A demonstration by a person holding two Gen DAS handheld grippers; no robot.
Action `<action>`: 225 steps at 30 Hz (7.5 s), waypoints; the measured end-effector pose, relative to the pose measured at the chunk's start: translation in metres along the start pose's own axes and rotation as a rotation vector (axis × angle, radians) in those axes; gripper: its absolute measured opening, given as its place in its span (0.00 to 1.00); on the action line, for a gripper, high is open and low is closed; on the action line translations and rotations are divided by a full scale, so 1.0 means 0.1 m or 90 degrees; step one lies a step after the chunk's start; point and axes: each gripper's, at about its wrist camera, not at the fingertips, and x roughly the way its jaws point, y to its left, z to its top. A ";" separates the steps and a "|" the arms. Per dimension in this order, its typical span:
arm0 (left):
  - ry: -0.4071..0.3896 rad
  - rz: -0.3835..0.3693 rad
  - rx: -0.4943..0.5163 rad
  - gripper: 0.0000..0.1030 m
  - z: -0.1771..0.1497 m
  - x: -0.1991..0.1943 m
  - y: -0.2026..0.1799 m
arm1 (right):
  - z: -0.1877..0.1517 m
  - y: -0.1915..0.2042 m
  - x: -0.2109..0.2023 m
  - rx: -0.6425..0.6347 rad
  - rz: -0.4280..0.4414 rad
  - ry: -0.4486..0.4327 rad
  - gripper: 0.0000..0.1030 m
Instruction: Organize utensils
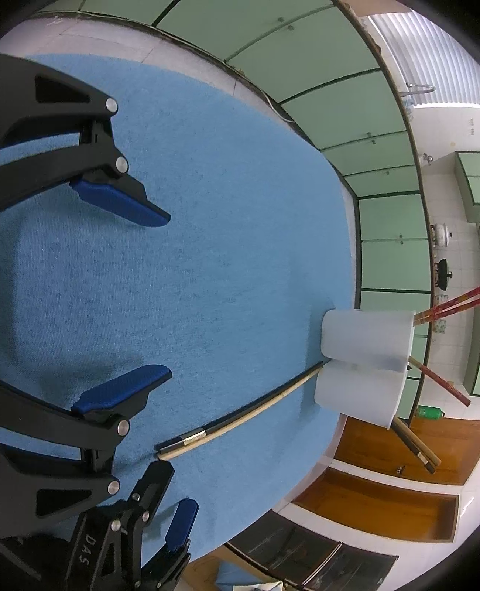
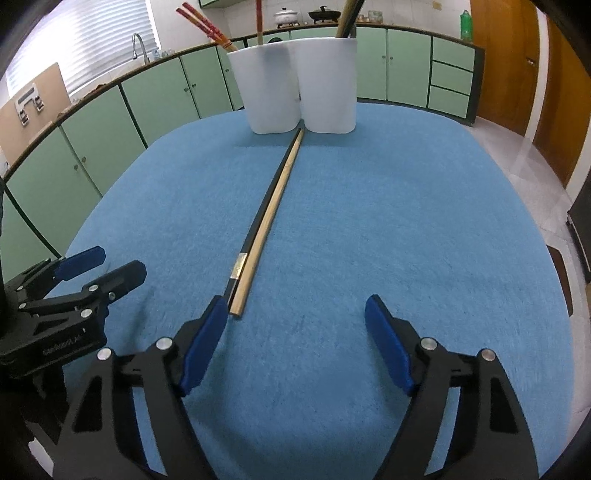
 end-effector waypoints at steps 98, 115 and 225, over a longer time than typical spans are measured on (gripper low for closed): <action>0.018 -0.041 -0.010 0.06 0.03 0.15 -0.66 | -0.27 -0.63 -0.26 0.054 0.015 -0.015 0.06; -0.077 -0.056 0.017 0.06 0.29 -0.69 -0.50 | 0.07 -0.49 -0.96 0.012 0.014 -0.127 0.06; -0.241 -0.057 -0.005 0.94 0.79 -1.64 -0.39 | 0.51 -0.44 -2.03 -0.017 0.016 -0.279 0.95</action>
